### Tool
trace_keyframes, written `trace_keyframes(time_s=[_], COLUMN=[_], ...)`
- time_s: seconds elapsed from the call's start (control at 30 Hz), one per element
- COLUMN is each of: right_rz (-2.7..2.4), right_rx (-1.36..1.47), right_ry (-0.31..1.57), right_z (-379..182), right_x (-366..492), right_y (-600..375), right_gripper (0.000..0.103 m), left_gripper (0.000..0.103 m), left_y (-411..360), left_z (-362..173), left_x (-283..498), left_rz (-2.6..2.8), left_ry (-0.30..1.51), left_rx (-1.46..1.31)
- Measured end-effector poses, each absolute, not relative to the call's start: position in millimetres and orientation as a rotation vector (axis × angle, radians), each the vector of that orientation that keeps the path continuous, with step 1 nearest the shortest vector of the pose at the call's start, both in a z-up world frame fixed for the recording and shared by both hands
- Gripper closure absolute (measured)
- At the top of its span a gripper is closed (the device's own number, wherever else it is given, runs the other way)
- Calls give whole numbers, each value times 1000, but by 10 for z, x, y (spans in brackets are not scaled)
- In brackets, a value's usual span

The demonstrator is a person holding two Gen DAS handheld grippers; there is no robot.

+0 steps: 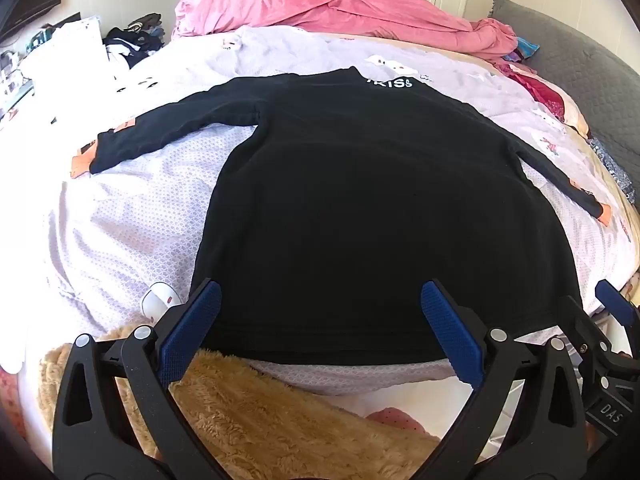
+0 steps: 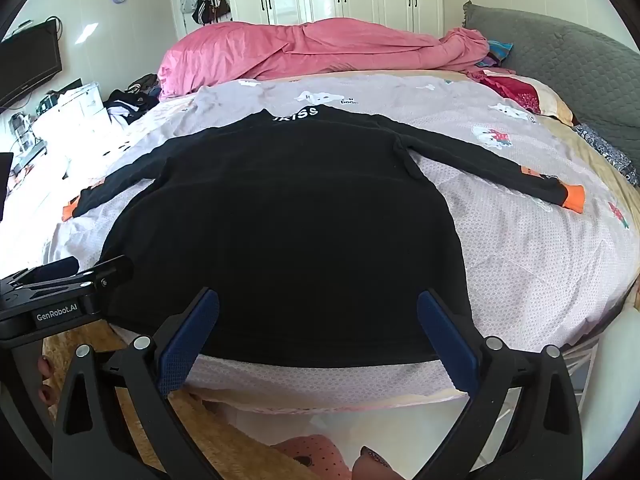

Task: Fold small clothes

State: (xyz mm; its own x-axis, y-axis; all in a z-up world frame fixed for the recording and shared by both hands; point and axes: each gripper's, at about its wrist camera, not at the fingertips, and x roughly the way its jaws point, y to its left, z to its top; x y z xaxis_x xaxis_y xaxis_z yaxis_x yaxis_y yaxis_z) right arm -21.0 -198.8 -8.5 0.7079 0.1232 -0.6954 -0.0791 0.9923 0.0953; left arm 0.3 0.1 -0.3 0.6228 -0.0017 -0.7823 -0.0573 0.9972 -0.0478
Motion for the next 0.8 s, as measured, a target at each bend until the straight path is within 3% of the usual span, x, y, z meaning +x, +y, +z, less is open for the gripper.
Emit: trace_keyframes(time_s=[0.8], right_rz=[123], right_rx=[51], right_ry=[776], right_z=[-85], right_x=[-194], right_y=[-1928], right_gripper=[4], left_gripper=[9], left_y=[-12], left_z=[-21], left_x=[23], left_rz=[26], left_ry=[908], left_rx=[-69])
